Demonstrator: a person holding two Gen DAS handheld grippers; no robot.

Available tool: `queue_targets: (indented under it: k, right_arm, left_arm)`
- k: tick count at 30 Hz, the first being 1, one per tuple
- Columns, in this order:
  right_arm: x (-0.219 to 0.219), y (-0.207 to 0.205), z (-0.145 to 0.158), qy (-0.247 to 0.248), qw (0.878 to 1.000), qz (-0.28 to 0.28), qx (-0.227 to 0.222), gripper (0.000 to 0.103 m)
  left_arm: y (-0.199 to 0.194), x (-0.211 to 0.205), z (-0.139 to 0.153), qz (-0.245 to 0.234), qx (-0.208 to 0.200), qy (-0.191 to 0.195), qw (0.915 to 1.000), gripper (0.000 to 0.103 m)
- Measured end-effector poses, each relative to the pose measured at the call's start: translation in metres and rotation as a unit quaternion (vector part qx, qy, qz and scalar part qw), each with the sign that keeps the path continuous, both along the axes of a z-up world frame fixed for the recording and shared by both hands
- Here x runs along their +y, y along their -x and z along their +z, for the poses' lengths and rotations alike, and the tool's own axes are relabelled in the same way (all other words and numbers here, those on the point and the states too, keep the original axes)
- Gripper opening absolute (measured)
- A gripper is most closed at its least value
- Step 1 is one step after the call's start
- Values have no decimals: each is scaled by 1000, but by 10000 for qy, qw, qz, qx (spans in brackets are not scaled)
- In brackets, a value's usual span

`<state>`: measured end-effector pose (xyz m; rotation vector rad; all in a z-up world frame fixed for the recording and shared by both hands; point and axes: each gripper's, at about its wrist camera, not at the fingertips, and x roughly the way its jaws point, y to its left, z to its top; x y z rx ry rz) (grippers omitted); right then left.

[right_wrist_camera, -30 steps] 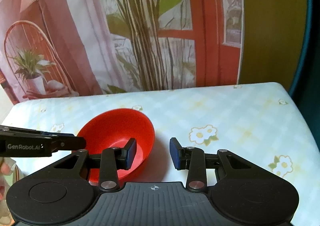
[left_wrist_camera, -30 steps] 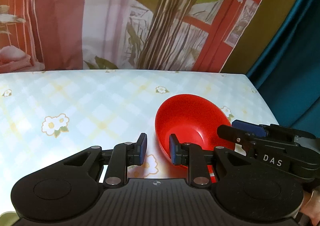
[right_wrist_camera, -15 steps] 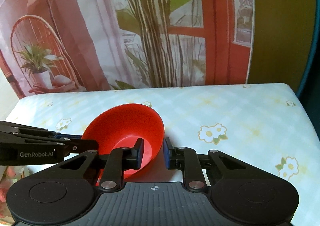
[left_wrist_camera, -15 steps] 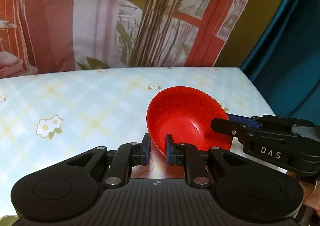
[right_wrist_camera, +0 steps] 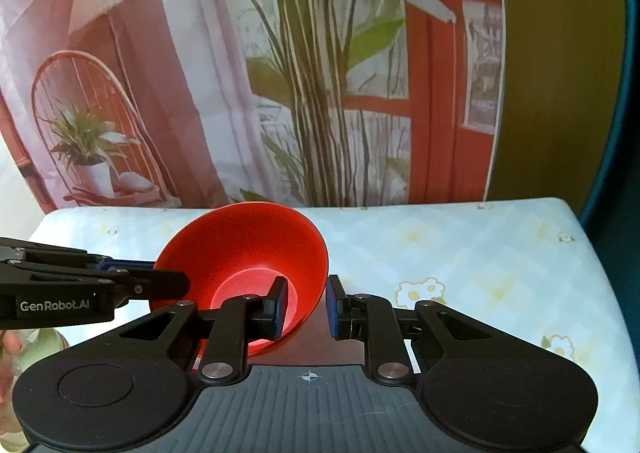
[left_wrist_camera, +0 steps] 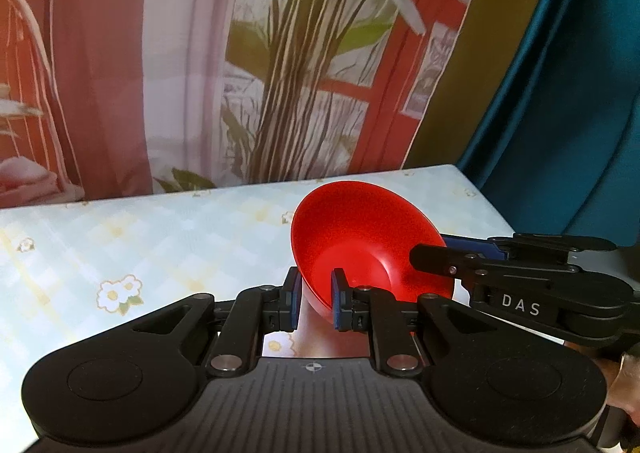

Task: Organize plates and bowls
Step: 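Close the left gripper on the red bowl rim and lift, then carry the red bowl with the left gripper and set it on the table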

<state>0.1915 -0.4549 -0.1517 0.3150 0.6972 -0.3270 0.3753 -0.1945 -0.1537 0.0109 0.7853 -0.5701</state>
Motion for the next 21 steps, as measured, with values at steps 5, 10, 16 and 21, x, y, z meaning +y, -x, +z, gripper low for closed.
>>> queue_targets:
  k: [5, 10, 16, 21]
  right_arm:
    - [10, 7, 16, 102, 9999, 23, -70, 19]
    - [22, 15, 34, 213, 9997, 53, -132, 19]
    - [37, 27, 50, 330, 9992, 95, -184, 19]
    - [51, 36, 58, 385, 9990, 154, -186, 19]
  left_arm:
    - [13, 6, 15, -12, -127, 33, 9999, 16]
    - [29, 13, 29, -20, -244, 103, 9996, 16]
    - [48, 22, 40, -14, -320, 147, 9994, 17]
    - [63, 33, 45, 8, -352, 176, 9992, 17]
